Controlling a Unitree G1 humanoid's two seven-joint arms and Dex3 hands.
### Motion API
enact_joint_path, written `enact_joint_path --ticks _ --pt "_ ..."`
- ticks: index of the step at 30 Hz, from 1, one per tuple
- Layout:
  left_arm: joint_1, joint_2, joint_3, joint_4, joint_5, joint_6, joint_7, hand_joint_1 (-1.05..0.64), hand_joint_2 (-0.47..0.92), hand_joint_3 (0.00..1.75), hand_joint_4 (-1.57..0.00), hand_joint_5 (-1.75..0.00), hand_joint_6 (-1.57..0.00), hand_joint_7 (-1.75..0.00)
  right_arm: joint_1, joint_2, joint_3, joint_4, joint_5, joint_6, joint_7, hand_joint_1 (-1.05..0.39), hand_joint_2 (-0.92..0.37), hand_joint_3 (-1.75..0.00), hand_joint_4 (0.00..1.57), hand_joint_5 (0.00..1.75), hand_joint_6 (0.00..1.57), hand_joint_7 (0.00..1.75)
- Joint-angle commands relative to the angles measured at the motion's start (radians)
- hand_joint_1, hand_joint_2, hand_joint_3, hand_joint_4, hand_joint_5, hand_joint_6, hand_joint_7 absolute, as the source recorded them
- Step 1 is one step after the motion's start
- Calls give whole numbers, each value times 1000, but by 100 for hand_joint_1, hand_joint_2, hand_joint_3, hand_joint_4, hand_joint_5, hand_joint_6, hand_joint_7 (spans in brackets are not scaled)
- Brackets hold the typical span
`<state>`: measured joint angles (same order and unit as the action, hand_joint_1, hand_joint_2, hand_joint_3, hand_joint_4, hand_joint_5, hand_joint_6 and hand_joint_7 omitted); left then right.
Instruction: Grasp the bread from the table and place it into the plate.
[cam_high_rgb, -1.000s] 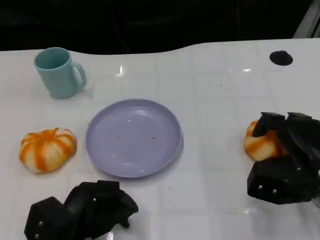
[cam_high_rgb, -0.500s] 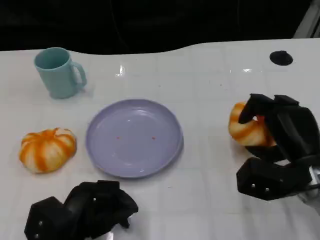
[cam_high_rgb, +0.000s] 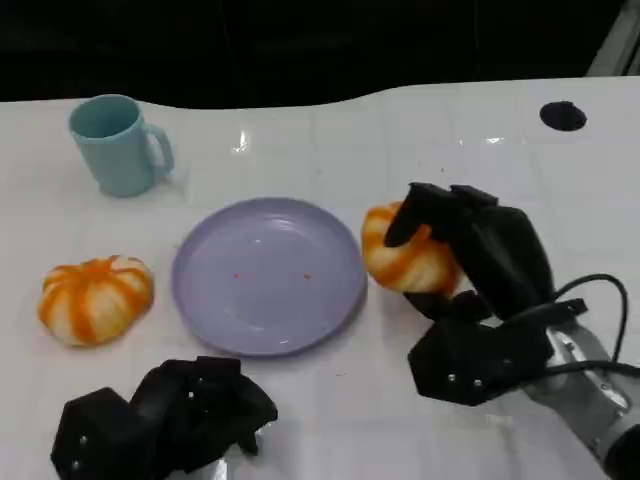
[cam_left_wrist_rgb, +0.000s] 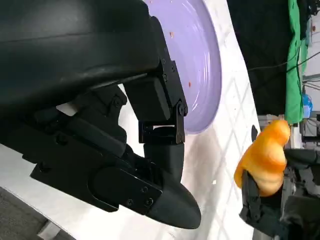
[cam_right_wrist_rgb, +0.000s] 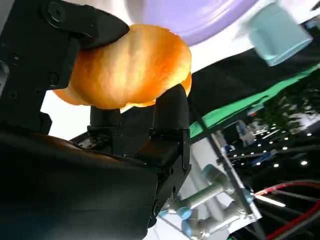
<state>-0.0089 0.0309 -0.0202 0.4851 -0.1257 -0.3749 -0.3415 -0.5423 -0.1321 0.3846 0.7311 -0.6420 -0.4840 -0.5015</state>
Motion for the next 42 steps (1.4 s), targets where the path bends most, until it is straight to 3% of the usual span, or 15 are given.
enact_joint_path --ticks 1,12,18,20,22,24,25,27,29,33,37,42 --pt "15 13 4 11 6 1 -5 -105 85 0 -89 -151 -128 -76 -53 30 12 33 6 -20 14 0 -13 -159 100 175 84 164" --pt "12 6 -6 8 12 9 1 -105 85 0 -90 -150 -129 -75 -214 148 32 235 30 -49 52 -6 -19 -152 96 175 77 171" --pt "7 0 -12 10 18 14 11 -105 84 0 -91 -150 -130 -75 -320 224 33 383 41 -20 73 -10 -30 -136 93 175 76 163" --pt "6 -1 -10 7 15 19 10 -105 85 1 -91 -150 -130 -75 -345 248 24 414 58 5 107 -9 -31 -132 90 175 82 138" --pt "6 0 -10 4 13 22 8 -105 85 0 -91 -150 -130 -75 -363 262 22 432 68 32 144 -12 -43 -104 79 170 87 91" --pt "9 0 -10 -2 10 25 5 -105 84 0 -91 -150 -130 -75 -372 269 25 441 73 53 188 -13 -55 -80 75 163 93 58" --pt "11 -1 -11 -6 9 27 4 -105 84 0 -91 -151 -130 -75 -374 272 26 442 75 63 213 -18 -64 -61 60 124 81 34" --pt "20 -3 -10 -18 2 38 1 -105 83 0 -91 -151 -129 -75 -370 270 38 439 65 69 241 -22 -76 -39 49 86 73 13" --pt "29 -4 -12 -25 7 30 5 -105 83 0 -91 -151 -130 -74 -362 262 59 431 47 76 264 -33 -84 -24 24 51 51 3" --pt "43 -5 -15 -42 23 24 19 -103 84 1 -91 -152 -129 -75 -341 241 90 398 28 95 300 -51 -92 -15 3 36 28 0" --pt "56 -5 -16 -57 25 31 17 -103 84 1 -91 -152 -129 -75 -295 211 95 313 39 105 353 -62 -92 -22 0 24 17 0" --pt "67 -9 -17 -78 23 50 10 -105 84 1 -91 -152 -129 -76 -234 159 91 179 53 115 424 -66 -92 -25 0 17 13 0"
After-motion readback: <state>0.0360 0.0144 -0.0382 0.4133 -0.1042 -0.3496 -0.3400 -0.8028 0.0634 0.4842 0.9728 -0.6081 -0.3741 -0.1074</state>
